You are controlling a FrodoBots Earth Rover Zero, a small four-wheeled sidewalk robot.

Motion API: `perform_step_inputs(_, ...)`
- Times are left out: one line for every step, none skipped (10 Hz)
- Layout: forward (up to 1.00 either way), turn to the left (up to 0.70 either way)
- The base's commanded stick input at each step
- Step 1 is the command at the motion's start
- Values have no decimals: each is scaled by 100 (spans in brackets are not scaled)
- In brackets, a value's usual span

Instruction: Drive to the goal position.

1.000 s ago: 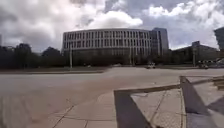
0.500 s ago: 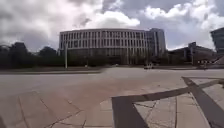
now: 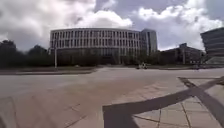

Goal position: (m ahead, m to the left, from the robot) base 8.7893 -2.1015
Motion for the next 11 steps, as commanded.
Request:
perform_step_inputs(100, -26)
perform_step_inputs(100, -26)
perform_step_inputs(100, -16)
perform_step_inputs(100, -3)
perform_step_inputs(100, 0)
perform_step_inputs(100, 0)
perform_step_inputs(100, 0)
perform_step_inputs(100, 0)
perform_step_inputs(100, 0)
perform_step_inputs(100, 0)
perform_step_inputs(100, 0)
